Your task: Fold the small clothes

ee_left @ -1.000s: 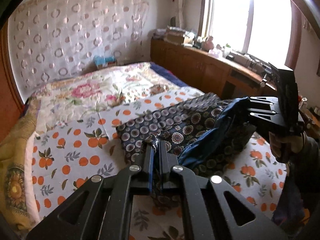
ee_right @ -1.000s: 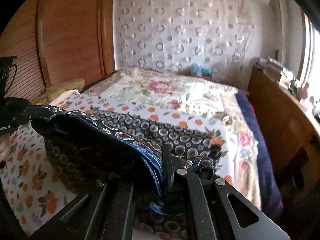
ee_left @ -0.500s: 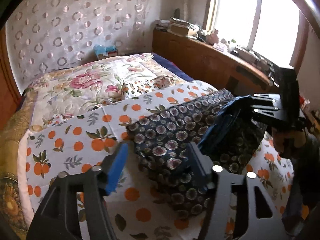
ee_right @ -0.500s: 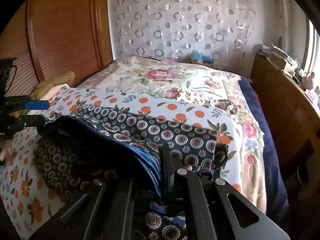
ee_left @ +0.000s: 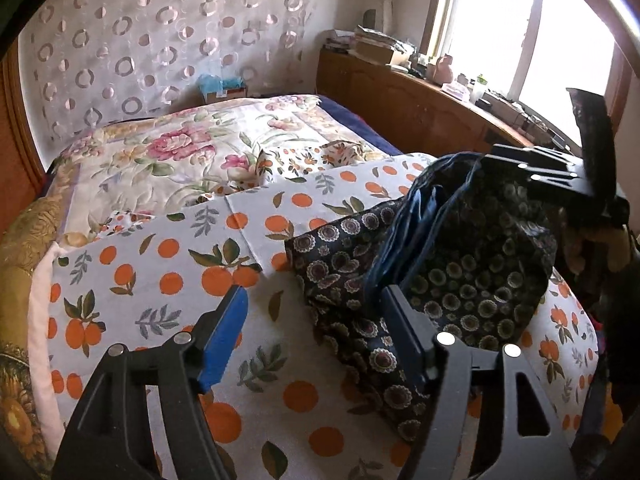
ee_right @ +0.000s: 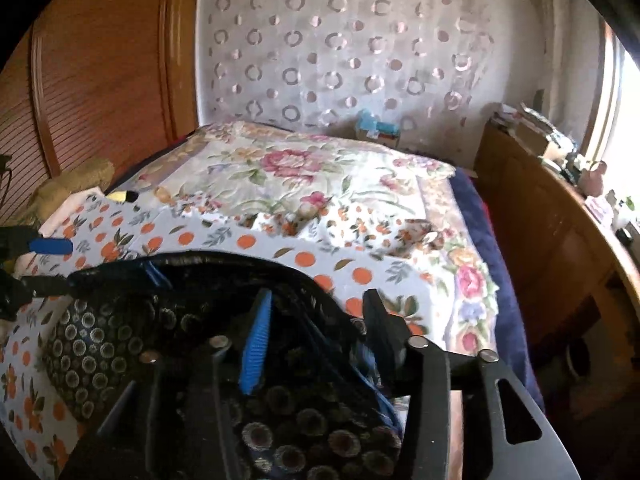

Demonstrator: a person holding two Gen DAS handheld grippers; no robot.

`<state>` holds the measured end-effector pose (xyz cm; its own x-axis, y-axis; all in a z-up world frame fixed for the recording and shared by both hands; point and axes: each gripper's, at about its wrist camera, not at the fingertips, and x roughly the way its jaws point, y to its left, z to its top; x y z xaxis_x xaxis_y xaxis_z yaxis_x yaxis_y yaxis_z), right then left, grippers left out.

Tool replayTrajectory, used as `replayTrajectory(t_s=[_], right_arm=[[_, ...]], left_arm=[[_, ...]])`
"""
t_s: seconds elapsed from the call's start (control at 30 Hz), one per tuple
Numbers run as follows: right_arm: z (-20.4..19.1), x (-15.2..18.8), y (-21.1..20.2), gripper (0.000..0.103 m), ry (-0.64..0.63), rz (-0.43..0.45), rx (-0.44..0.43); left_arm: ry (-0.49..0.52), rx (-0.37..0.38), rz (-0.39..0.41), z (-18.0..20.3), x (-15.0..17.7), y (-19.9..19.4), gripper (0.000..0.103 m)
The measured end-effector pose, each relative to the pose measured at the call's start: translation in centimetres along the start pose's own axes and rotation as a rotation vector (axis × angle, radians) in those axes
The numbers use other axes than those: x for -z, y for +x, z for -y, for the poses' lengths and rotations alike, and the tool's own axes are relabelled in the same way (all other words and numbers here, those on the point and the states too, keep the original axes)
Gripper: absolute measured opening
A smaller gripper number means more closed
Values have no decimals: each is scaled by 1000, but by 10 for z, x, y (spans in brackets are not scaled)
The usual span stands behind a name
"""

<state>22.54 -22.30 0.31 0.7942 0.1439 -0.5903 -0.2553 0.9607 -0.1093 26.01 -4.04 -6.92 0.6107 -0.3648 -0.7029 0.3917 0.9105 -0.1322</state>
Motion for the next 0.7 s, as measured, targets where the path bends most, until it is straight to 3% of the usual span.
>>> replayTrajectory(t_s=[0.4,0.7], right_arm=[[4,37,-37,53,51,-46,26],[19,59,-21,53,99,-139,12]], left_arm=[[-21,-16,79,-9,-15,-19,70],[6,13,-33,-2,-15,21,70]])
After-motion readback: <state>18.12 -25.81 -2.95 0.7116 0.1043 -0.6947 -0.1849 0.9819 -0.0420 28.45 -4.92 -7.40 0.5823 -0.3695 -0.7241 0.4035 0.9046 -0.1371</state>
